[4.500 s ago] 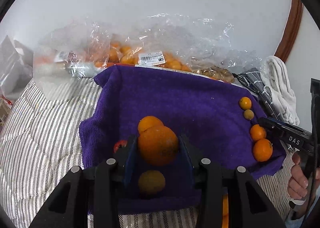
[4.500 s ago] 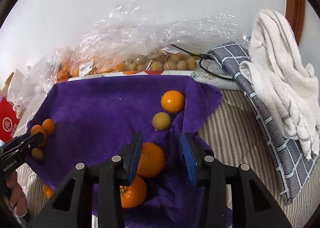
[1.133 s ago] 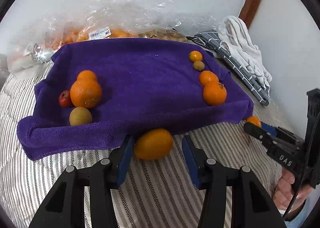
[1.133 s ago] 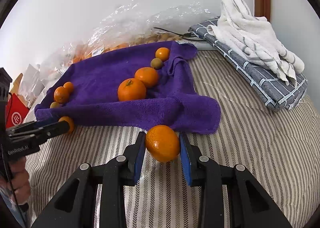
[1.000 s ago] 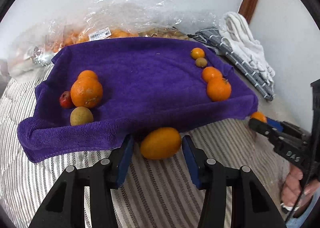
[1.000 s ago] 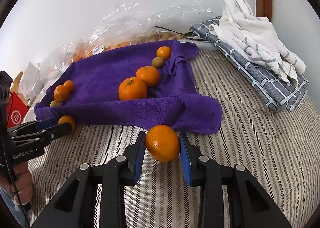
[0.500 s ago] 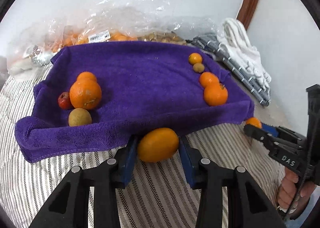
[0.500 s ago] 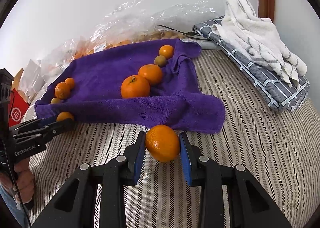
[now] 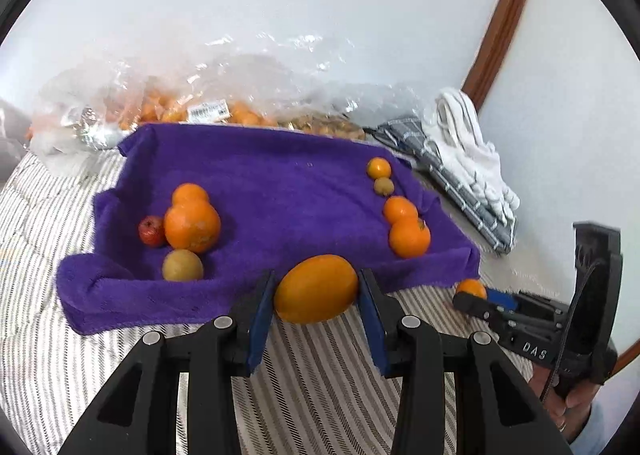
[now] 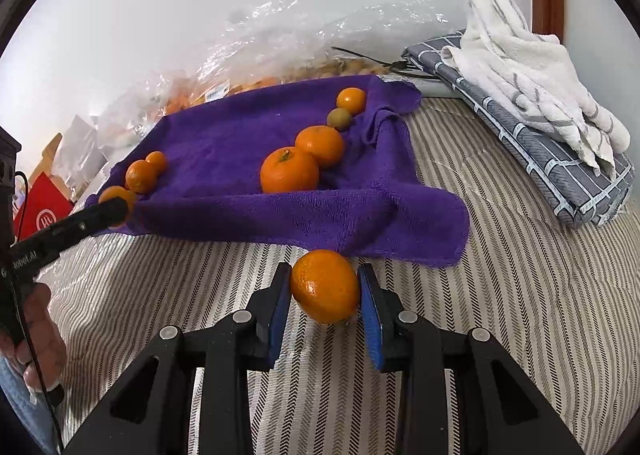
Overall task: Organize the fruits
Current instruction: 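Grasp a yellow mango-like fruit with the left gripper while the right holds the orange, then carry the orange and yellow fruit over the purple towel with both grippers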
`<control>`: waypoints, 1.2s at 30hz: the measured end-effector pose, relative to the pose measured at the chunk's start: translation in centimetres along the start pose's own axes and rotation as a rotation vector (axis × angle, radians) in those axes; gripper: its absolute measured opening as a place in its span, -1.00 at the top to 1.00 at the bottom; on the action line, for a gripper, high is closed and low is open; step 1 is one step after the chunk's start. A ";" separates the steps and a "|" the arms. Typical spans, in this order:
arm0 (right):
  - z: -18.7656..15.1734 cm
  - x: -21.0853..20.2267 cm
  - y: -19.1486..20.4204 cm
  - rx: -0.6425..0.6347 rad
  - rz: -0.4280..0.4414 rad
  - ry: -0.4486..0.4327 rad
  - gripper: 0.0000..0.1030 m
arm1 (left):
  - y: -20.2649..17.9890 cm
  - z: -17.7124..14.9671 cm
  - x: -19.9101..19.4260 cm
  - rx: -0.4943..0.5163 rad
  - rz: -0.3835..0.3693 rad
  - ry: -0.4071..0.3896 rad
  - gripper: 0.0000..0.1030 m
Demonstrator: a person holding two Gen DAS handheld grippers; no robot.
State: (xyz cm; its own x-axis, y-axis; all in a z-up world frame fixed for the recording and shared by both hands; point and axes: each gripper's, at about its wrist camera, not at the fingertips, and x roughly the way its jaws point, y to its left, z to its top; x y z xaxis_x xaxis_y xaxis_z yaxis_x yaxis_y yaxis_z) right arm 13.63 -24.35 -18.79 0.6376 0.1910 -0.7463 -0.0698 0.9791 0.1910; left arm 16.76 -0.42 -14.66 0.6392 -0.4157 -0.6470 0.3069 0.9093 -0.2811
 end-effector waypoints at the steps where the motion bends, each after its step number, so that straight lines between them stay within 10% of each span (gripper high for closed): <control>1: 0.0 -0.1 0.0 0.000 0.005 -0.002 0.36 | 0.2 0.1 -0.2 -0.006 0.005 -0.008 0.24; 36: 0.3 -1.0 -0.6 0.060 0.070 -0.016 0.35 | 5.1 2.6 -4.0 -0.107 0.175 -0.183 0.24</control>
State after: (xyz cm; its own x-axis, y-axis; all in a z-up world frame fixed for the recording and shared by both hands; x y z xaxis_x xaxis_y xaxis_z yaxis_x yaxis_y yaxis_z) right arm 13.29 -25.17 -17.99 0.6446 0.2572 -0.7199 -0.0686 0.9574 0.2806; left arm 17.61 5.84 -11.63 0.7956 -0.2399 -0.5563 0.1107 0.9604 -0.2558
